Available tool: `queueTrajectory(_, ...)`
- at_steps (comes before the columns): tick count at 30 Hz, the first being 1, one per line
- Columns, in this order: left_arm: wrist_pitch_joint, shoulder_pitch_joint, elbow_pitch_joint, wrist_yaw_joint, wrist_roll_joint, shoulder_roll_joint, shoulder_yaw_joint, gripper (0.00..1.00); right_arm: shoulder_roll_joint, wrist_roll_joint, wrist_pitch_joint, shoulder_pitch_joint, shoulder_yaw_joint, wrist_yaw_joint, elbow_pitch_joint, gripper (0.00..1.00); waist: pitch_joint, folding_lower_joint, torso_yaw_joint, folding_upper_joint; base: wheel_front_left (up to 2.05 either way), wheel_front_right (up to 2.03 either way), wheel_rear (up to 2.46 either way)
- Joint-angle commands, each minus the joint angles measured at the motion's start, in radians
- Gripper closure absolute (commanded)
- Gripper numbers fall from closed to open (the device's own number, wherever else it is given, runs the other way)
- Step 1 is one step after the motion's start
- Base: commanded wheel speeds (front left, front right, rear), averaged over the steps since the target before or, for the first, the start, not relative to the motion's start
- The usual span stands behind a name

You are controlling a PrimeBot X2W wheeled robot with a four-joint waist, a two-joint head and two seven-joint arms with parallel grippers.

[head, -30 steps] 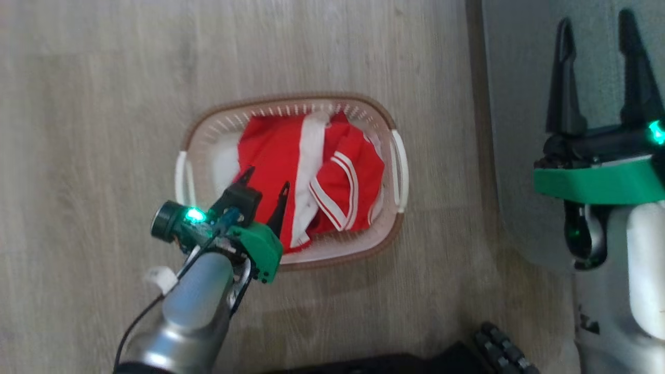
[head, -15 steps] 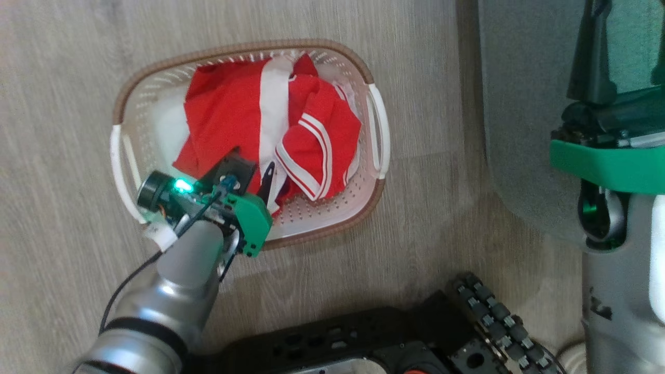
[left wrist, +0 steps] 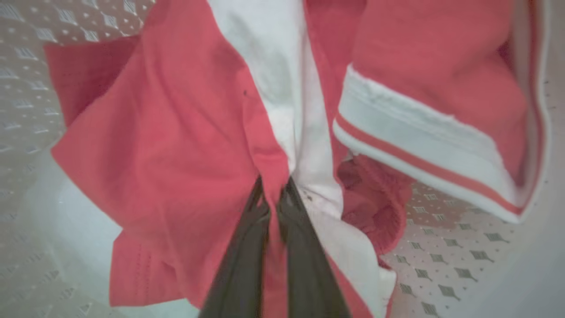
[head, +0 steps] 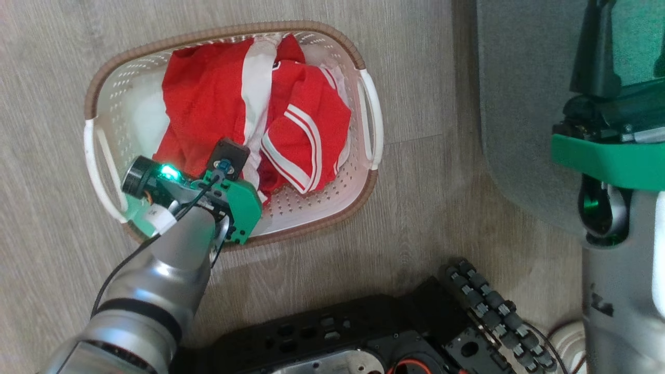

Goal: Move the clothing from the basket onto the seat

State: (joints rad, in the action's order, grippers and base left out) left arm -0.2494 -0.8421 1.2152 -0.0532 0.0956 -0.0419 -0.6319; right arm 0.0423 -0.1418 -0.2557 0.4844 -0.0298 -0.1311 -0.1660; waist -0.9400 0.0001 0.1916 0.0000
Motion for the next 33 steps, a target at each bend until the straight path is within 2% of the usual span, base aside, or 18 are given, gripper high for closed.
queueTrajectory(1, -0.012, 0.022, -0.002, -0.002, 0.011, -0.008, 0.011, 1.00, 0.008, -0.004, -0.006, -0.013, 0.013, 0.000, -0.031, 0.00, 0.004, -0.0001, -0.001, 0.0000, 0.00, 0.00, 0.00)
queueTrajectory(10, -0.012, 0.082, -0.071, 0.002, 0.059, -0.008, -0.006, 1.00, 0.008, -0.016, -0.006, -0.017, 0.015, 0.000, 0.014, 0.00, 0.102, -0.0001, -0.017, 0.0000, 0.00, 0.00, 0.00)
queueTrajectory(16, -0.012, 0.143, -0.140, 0.004, 0.075, -0.012, -0.001, 1.00, 0.008, -0.011, -0.006, -0.051, 0.012, 0.000, 0.070, 0.00, 0.228, -0.0001, -0.039, 0.0000, 0.00, 0.00, 0.00)
queueTrajectory(22, -0.012, 0.226, -0.261, 0.013, 0.133, -0.014, 0.068, 1.00, 0.008, -0.003, -0.006, -0.105, 0.004, 0.000, 0.126, 0.00, 0.376, -0.0001, -0.060, 0.0000, 0.00, 0.00, 0.00)
queueTrajectory(26, -0.012, 0.282, -0.348, 0.036, 0.172, -0.013, 0.119, 1.00, 0.008, 0.007, -0.006, -0.153, -0.006, 0.000, 0.160, 0.00, 0.476, -0.0001, -0.076, 0.0000, 0.00, 0.00, 0.00)
queueTrajectory(33, -0.012, 0.354, -0.463, 0.085, 0.141, -0.012, 0.116, 1.00, 0.008, 0.028, -0.006, -0.250, -0.025, 0.000, 0.213, 0.00, 0.669, -0.0001, -0.109, 0.0000, 0.00, 0.00, 0.00)
